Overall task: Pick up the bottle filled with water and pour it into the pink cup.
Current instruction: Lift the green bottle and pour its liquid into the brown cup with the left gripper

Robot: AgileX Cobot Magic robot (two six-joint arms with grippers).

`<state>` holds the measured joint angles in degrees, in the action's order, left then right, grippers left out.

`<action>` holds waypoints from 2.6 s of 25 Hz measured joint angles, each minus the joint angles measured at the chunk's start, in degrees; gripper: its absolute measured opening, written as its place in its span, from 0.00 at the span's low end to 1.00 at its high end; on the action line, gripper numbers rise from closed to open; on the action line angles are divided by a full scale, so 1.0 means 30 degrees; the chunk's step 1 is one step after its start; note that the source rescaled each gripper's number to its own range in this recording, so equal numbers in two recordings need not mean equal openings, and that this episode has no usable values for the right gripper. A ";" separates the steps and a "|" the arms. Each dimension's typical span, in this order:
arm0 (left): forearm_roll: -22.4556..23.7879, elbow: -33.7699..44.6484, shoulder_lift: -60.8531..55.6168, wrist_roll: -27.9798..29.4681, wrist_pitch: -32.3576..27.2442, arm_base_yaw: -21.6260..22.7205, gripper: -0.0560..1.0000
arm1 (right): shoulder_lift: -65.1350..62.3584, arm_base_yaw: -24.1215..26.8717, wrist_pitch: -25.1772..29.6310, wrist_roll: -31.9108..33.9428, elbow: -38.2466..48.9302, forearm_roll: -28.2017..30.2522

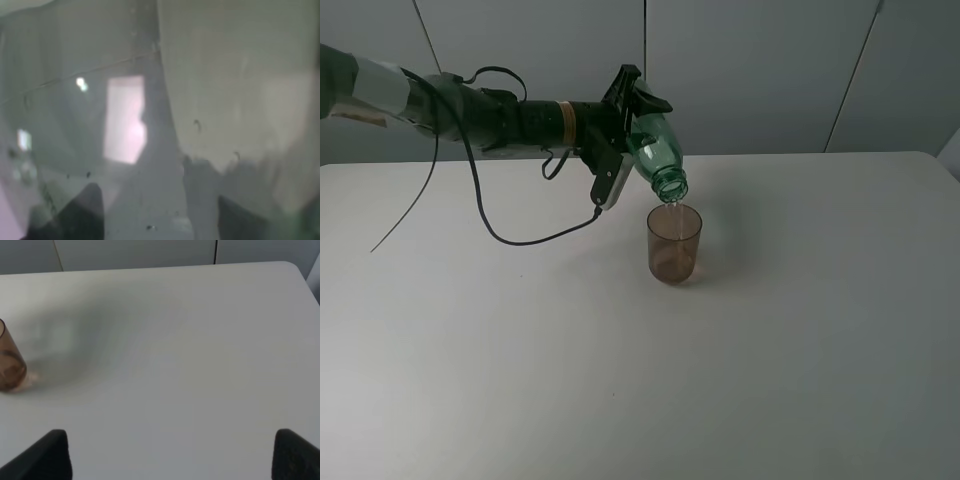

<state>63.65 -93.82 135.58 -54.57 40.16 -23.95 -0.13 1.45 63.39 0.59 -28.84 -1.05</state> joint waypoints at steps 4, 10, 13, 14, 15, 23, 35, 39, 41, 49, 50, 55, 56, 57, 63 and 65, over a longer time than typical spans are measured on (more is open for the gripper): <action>0.0000 0.0000 0.0000 -0.0226 0.0000 0.0000 0.05 | 0.0000 0.0000 0.0000 0.0000 0.0000 0.0000; 0.0036 0.0000 0.0000 -0.0850 0.0000 0.0000 0.05 | 0.0000 0.0000 0.0000 0.0000 0.0000 0.0000; 0.0036 0.0000 0.0000 -0.1124 0.0000 0.0000 0.05 | 0.0000 0.0000 0.0000 0.0000 0.0000 0.0000; 0.0036 0.0000 0.0000 -0.1309 0.0000 0.0000 0.05 | 0.0000 0.0000 0.0000 0.0000 0.0000 0.0000; 0.0036 0.0000 0.0000 -0.1443 0.0000 0.0000 0.05 | 0.0000 0.0000 0.0000 0.0000 0.0000 0.0000; -0.0001 0.0000 0.0000 -0.2171 0.0040 -0.0169 0.05 | 0.0000 0.0000 0.0000 0.0000 0.0000 0.0000; -0.0077 0.0000 -0.0712 -0.3023 0.0106 -0.0468 0.05 | 0.0000 0.0000 0.0000 0.0000 0.0000 0.0000; -0.0077 -0.0031 -0.0760 -0.3401 0.0106 -0.0638 0.05 | 0.0000 0.0000 0.0000 0.0000 0.0000 0.0000; -0.0036 -0.0031 -0.0786 -0.3624 0.0106 -0.0651 0.05 | 0.0000 0.0000 0.0000 0.0000 0.0000 0.0000; 0.0260 -0.0031 -0.0882 -0.4856 -0.0433 -0.0682 0.05 | 0.0000 0.0000 0.0000 0.0000 0.0000 0.0000; 0.0260 -0.0031 -0.0882 -0.5049 -0.0433 -0.0715 0.05 | 0.0000 0.0000 0.0000 0.0000 0.0000 0.0000; 0.0342 -0.0031 -0.0900 -0.5684 -0.0483 -0.0770 0.05 | 0.0000 0.0000 0.0000 0.0000 0.0000 0.0000; 0.0342 -0.0031 -0.0900 -0.5767 -0.0498 -0.0784 0.05 | 0.0000 0.0000 0.0000 0.0000 0.0000 0.0000; 0.0375 -0.0031 -0.0933 -0.5854 -0.0498 -0.0816 0.05 | 0.0000 0.0000 0.0000 0.0000 0.0000 0.0000; 0.0375 -0.0031 -0.1212 -0.6293 -0.0549 -0.0983 0.05 | 0.0000 0.0000 0.0000 0.0000 0.0000 0.0000; 0.0414 -0.0031 -0.1303 -0.6504 -0.0582 -0.1023 0.05 | 0.0000 0.0000 0.0000 0.0000 0.0000 0.0000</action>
<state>64.89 -93.92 131.67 -74.09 38.42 -27.02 -0.13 1.45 63.39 0.59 -28.84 -1.05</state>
